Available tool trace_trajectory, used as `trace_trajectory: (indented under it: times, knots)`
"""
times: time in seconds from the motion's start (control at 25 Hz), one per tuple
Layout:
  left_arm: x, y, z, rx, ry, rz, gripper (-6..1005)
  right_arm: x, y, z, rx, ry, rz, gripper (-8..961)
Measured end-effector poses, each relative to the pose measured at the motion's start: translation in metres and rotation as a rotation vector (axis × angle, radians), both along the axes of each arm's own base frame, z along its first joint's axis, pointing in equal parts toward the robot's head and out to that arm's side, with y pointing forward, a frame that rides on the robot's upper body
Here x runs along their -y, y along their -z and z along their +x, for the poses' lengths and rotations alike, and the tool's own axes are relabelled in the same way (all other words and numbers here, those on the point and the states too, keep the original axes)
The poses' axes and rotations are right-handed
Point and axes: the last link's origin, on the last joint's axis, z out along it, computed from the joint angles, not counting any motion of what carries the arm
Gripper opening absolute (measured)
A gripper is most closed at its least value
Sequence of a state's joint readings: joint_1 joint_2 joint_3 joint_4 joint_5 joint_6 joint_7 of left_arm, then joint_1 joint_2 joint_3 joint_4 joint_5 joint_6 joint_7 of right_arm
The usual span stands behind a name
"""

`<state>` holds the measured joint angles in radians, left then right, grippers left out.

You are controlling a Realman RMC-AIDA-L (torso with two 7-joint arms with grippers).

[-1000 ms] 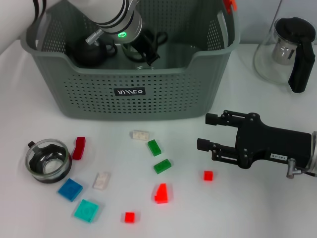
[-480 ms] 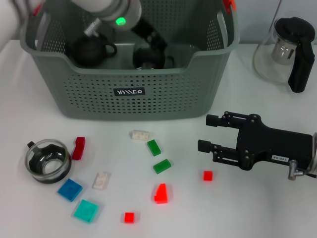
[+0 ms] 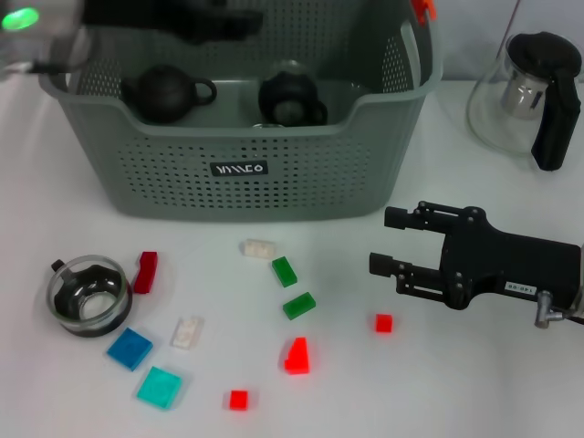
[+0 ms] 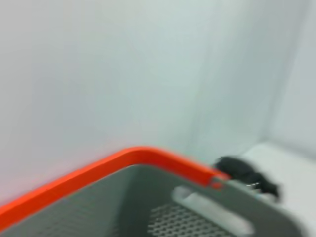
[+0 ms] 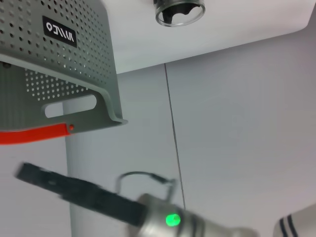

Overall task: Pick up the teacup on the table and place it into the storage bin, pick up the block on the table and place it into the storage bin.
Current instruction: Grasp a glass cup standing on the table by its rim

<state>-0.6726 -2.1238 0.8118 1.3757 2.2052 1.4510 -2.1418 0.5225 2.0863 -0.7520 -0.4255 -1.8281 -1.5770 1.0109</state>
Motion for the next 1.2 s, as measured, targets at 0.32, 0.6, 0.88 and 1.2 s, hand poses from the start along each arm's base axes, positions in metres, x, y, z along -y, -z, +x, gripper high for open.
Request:
trace_trajectory:
  times: [0.32,0.6,0.88,1.2]
  knots:
    - [0.065,-0.021,-0.064,0.102,0.175,-0.219,580,-0.001,-0.001,0.0,0.004,-0.004,0.004,684]
    - [0.089,0.003,-0.095,-0.069,0.072,-0.373,570,-0.003,-0.002,-0.002,0.006,-0.008,-0.003,684]
    - [0.086,0.01,-0.107,-0.252,-0.061,-0.43,569,-0.004,-0.002,-0.003,0.007,-0.009,-0.003,683]
    - [0.07,0.005,-0.119,-0.38,-0.163,-0.355,569,-0.003,-0.001,-0.002,0.005,-0.006,-0.007,682]
